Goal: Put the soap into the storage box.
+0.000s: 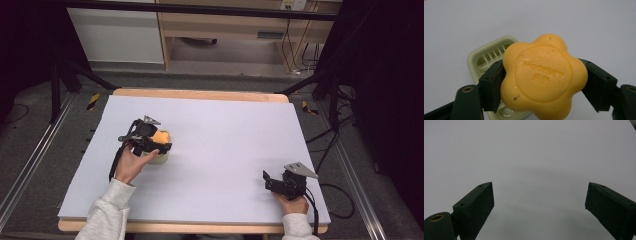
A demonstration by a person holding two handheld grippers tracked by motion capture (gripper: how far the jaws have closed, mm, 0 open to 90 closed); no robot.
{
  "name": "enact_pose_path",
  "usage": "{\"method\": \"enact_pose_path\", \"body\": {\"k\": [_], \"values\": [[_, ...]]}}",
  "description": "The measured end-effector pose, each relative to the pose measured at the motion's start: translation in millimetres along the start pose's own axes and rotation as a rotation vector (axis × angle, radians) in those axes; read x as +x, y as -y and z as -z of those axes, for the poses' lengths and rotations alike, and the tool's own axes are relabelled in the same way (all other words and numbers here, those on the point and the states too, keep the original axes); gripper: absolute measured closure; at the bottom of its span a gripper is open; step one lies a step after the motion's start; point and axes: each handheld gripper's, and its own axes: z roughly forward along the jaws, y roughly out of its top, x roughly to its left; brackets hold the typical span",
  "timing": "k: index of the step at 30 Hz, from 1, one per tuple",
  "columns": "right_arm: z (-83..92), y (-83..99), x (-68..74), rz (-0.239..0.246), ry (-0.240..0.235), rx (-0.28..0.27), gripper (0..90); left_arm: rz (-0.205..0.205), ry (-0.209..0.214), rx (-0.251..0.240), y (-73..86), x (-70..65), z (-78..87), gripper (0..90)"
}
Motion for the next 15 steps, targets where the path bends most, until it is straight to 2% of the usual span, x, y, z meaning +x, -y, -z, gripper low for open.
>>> {"method": "enact_pose_path", "body": {"k": [15], "values": [[-0.2, 0.0, 0.5, 0.000, 0.003, 0.004, 8.9, 0.041, -0.029, 0.009, 2.6, 18.3, -11.1, 26.4]]}}
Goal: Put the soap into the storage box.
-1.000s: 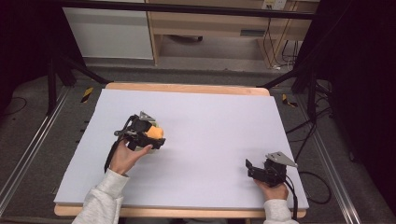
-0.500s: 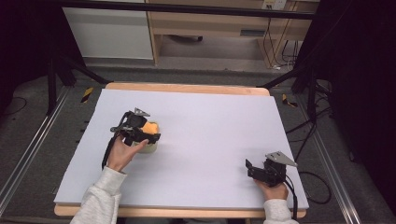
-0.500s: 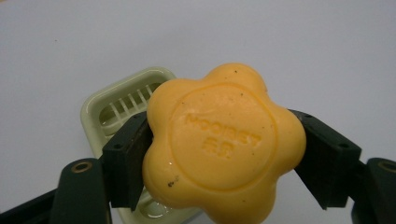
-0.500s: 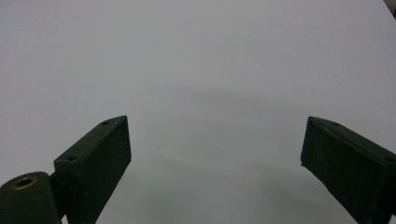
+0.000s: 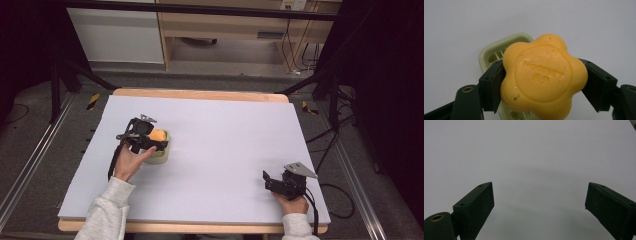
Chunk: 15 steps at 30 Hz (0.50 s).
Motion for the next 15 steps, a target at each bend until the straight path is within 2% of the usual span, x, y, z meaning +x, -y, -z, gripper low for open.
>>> {"method": "enact_pose_path", "body": {"k": [10, 15], "values": [[-0.3, 0.1, -0.2, 0.004, 0.002, -0.001, 8.9, 0.037, -0.007, 0.011, 4.0, 13.1, -6.3, 26.5], [-0.3, 0.1, -0.1, 0.006, 0.002, -0.001, 8.9, 0.036, -0.018, 0.013, 5.1, 13.8, -10.0, 26.4]]}}
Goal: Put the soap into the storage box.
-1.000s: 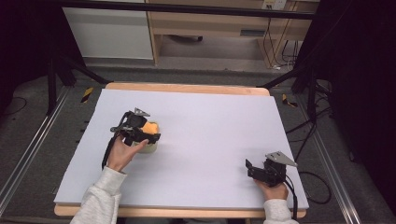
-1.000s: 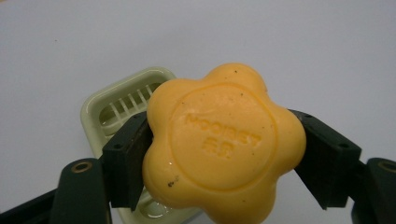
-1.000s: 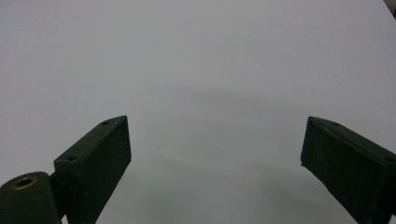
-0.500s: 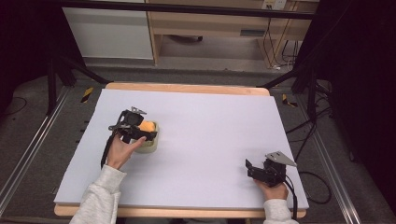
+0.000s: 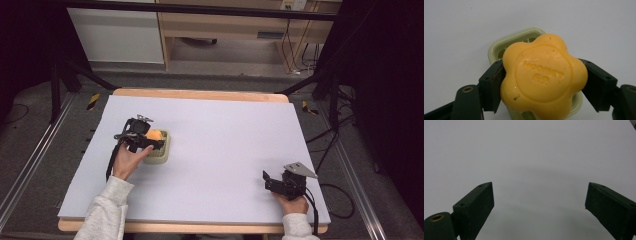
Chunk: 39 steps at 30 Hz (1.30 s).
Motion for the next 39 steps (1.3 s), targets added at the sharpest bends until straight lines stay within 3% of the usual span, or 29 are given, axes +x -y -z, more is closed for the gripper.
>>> {"method": "enact_pose_path", "body": {"k": [17, 39], "values": [[0.1, 0.0, 0.3, 0.002, 0.000, 0.000, 8.9, -0.017, -0.006, 0.050, 4.0, -2.0, -14.7, 26.4], [0.1, 0.0, 0.4, 0.003, 0.000, 0.001, 8.9, -0.020, -0.018, 0.076, 7.2, -0.7, -23.3, 26.4]]}}
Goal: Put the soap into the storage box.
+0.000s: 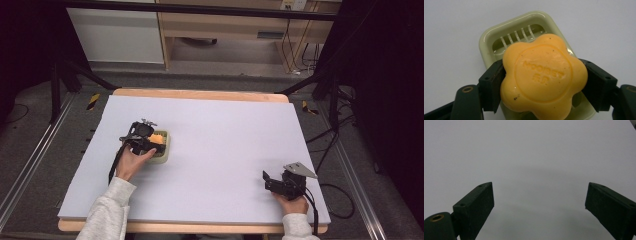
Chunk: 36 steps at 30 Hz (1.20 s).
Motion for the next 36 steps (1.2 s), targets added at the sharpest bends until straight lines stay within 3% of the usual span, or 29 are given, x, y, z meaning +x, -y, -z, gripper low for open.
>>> {"method": "enact_pose_path", "body": {"k": [19, 30, 36], "values": [[-0.1, 0.0, 0.1, 0.001, -0.002, 0.003, 8.8, -0.014, -0.013, -0.005, -0.3, -1.9, -1.6, 25.3], [-0.1, 0.0, 0.2, 0.001, -0.001, 0.004, 8.8, -0.006, -0.009, -0.037, -1.6, -1.6, 6.2, 21.9], [0.1, 0.0, 0.1, 0.000, 0.000, 0.002, 8.8, 0.003, 0.000, -0.084, -2.0, -2.7, 15.7, 23.1]]}}
